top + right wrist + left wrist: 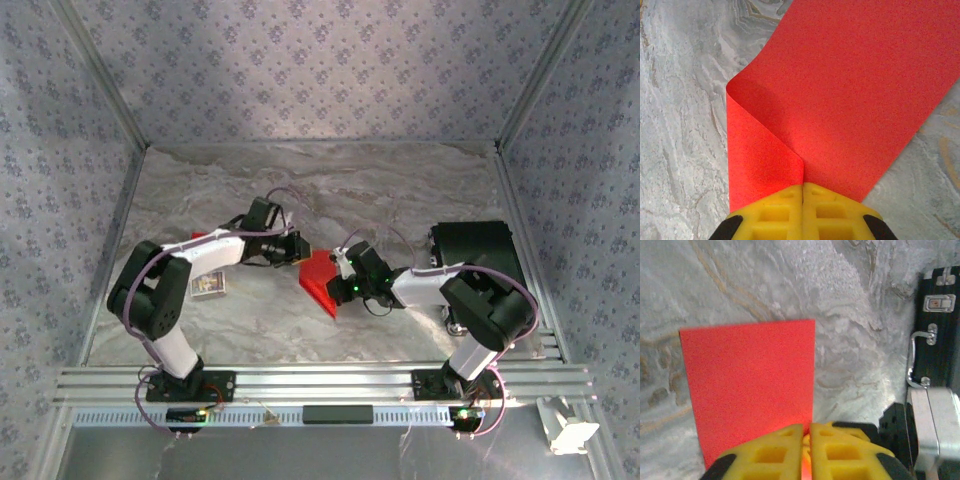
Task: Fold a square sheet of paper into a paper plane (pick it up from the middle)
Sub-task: Third fold the triangle at the center of the table.
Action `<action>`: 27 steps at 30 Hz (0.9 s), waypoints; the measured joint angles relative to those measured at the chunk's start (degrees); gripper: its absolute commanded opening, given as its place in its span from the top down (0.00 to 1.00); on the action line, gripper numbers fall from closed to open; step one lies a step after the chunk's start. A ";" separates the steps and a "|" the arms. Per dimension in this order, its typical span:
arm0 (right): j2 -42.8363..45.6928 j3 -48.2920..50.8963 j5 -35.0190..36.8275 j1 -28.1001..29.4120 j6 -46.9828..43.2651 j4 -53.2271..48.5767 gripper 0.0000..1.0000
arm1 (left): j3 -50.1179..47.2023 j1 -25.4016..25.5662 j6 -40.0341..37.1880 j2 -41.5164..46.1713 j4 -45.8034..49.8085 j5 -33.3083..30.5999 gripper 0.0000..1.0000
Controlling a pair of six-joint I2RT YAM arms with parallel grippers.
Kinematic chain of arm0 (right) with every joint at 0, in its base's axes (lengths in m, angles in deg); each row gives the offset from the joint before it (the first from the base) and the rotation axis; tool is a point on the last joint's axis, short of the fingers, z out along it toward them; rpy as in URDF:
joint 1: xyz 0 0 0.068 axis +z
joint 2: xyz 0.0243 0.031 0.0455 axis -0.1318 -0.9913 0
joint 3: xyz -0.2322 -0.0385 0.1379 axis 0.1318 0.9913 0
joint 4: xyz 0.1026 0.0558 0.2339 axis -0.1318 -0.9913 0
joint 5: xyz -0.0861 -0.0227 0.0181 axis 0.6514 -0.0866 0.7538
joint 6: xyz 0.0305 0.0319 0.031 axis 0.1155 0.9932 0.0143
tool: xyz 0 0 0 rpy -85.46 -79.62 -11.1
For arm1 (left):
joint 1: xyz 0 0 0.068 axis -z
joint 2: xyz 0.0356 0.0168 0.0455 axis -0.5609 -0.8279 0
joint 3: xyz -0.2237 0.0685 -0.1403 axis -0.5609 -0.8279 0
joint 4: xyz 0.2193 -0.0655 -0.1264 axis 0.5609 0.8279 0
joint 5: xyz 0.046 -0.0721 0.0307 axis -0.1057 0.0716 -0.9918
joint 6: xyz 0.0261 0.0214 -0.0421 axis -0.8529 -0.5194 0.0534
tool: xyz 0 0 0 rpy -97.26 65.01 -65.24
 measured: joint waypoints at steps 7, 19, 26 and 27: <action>0.00 0.00 0.83 -0.24 0.00 0.24 1.00 | -7.39 1.27 7.69 0.96 -8.68 3.78 0.95; 0.00 0.07 1.11 -0.50 0.02 0.42 1.00 | -12.50 4.85 14.64 -0.04 -17.66 5.46 1.00; 0.00 0.07 1.29 -0.61 0.04 0.44 1.00 | -13.33 5.46 15.34 -0.72 -19.15 5.46 1.00; 0.00 0.07 1.27 -0.61 0.04 0.44 1.00 | -13.38 5.62 15.32 -0.79 -19.26 5.49 1.00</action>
